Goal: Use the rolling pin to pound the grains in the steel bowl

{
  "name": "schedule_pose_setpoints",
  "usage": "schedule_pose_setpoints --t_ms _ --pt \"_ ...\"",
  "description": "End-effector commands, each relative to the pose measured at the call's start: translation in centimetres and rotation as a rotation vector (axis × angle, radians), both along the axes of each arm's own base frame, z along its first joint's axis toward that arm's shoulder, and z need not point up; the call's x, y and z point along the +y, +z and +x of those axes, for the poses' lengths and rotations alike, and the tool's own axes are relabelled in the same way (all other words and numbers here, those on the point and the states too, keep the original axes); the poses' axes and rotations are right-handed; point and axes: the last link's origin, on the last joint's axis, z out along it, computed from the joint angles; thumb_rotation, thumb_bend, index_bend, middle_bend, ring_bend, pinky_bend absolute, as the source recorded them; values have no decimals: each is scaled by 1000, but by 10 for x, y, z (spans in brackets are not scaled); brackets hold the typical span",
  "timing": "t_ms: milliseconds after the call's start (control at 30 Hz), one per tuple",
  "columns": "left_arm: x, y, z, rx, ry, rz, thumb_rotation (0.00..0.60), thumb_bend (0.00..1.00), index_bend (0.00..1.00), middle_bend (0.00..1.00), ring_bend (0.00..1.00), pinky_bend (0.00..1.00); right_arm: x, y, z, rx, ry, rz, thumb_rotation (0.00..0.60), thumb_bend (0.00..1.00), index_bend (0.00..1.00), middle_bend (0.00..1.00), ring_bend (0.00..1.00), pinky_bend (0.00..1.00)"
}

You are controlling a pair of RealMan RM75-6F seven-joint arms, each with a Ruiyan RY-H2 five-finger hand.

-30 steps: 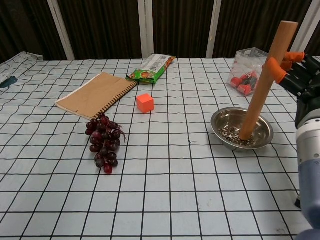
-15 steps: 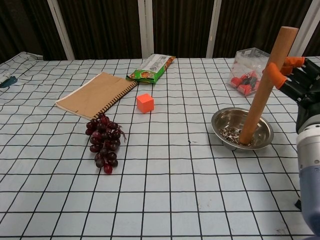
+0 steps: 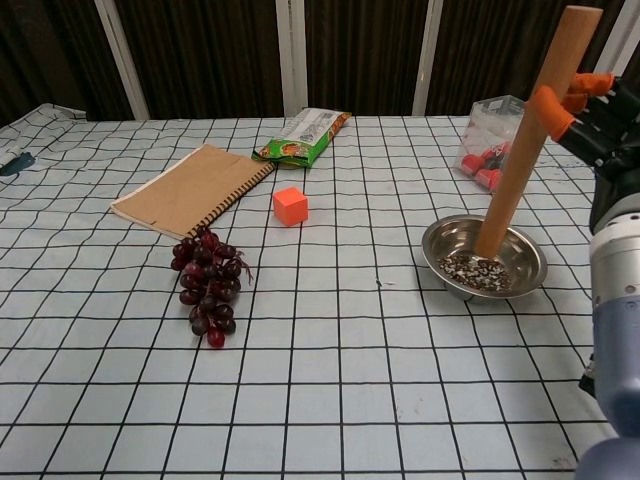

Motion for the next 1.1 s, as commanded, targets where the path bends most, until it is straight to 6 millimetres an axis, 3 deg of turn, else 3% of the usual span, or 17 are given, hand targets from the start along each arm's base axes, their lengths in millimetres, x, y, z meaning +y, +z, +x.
schedule_pose_setpoints --t_ms 33,633,1100 --pt "0 0 0 -2 1 -1 600 55 0 0 0 0 0 -1 1 0 0 2 600 547 776 620 240 0" --pt "1 0 1 -19 -4 -6 600 55 0 0 0 0 2 -24 -1 33 -33 12 600 547 784 623 240 0" --pt "1 0 1 -20 -7 -8 600 55 0 0 0 0 7 -29 -8 50 -39 27 600 548 790 626 240 0"
